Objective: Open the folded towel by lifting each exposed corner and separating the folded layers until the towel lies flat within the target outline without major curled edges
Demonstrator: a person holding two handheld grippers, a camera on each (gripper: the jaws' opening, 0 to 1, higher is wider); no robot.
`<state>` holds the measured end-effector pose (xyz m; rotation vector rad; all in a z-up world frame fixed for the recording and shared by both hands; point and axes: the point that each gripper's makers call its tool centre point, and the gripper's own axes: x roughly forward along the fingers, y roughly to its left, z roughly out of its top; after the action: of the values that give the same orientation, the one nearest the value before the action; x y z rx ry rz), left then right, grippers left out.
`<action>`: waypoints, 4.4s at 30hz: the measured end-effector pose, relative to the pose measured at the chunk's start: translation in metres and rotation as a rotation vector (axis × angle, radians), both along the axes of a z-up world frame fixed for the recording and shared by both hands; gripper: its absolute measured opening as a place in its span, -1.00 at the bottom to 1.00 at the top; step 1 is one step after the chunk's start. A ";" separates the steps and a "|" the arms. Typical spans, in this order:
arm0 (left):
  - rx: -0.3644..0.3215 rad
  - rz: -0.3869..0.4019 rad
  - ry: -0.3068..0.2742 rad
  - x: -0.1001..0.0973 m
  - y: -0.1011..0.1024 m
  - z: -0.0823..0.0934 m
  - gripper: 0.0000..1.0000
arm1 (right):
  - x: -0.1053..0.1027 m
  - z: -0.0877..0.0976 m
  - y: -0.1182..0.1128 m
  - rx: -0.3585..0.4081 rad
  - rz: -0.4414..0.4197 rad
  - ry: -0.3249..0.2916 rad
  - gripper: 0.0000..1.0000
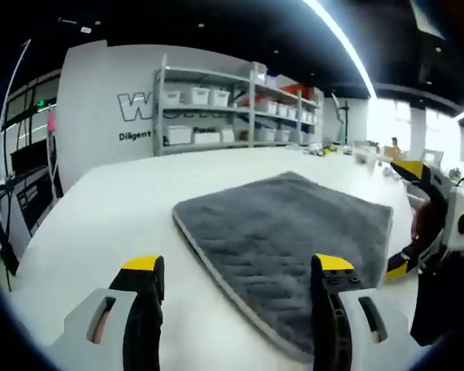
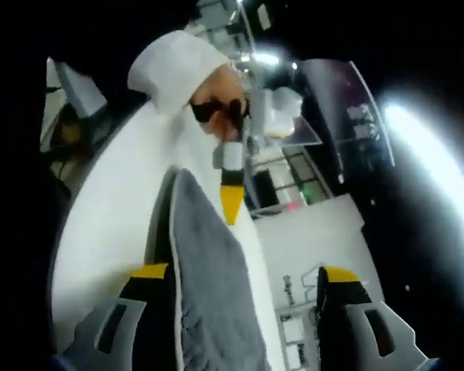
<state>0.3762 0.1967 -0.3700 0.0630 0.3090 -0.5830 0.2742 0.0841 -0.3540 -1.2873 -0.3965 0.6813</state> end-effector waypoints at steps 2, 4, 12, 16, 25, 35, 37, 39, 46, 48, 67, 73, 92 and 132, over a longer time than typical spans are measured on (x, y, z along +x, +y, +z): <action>-0.004 0.001 -0.001 0.000 0.001 0.001 0.52 | 0.002 -0.002 0.004 -0.010 0.005 -0.001 0.39; -0.003 0.000 0.003 -0.001 0.001 0.000 0.51 | 0.003 -0.002 0.006 -0.018 0.005 -0.007 0.37; 0.007 -0.027 -0.005 -0.005 0.000 0.003 0.47 | 0.007 -0.001 0.019 -0.047 0.014 -0.034 0.19; 0.018 -0.037 -0.019 -0.010 0.004 0.008 0.46 | 0.013 -0.005 0.026 -0.061 0.000 -0.025 0.09; 0.004 -0.051 -0.055 -0.018 0.015 0.022 0.38 | 0.027 -0.011 0.037 -0.082 -0.029 0.022 -0.07; 0.018 -0.127 -0.060 -0.023 0.006 0.024 0.39 | 0.022 -0.025 0.035 -0.056 0.012 0.134 -0.59; -0.018 -0.170 -0.033 -0.029 -0.001 0.023 0.39 | 0.020 -0.023 0.034 -0.049 0.023 0.142 -0.70; -0.031 -0.192 -0.041 -0.031 -0.006 0.025 0.39 | 0.018 -0.023 0.034 -0.040 0.037 0.157 -0.76; -0.045 -0.287 -0.031 -0.045 -0.020 0.026 0.48 | 0.013 -0.017 0.026 0.062 0.078 0.231 -1.00; -0.040 -0.304 -0.028 -0.048 -0.023 0.025 0.51 | 0.013 -0.018 0.025 0.067 0.078 0.233 -1.00; 0.172 -0.382 -0.203 -0.055 -0.037 0.025 0.45 | 0.014 -0.004 0.011 0.379 0.131 0.544 -1.00; 0.158 -0.411 -0.294 -0.054 -0.047 0.034 0.12 | 0.014 -0.007 -0.002 0.496 0.124 0.674 -1.00; 0.268 -0.359 -0.534 -0.037 -0.059 0.048 -0.14 | 0.012 0.004 -0.017 0.726 0.166 0.972 -1.00; 0.245 -0.354 -0.640 -0.046 -0.083 0.059 -0.88 | 0.032 0.014 -0.050 0.737 0.127 0.947 -0.78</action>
<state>0.3300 0.1142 -0.3111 0.5377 -0.2625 -0.8380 0.3060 0.0343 -0.3396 -0.1678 0.0713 1.0393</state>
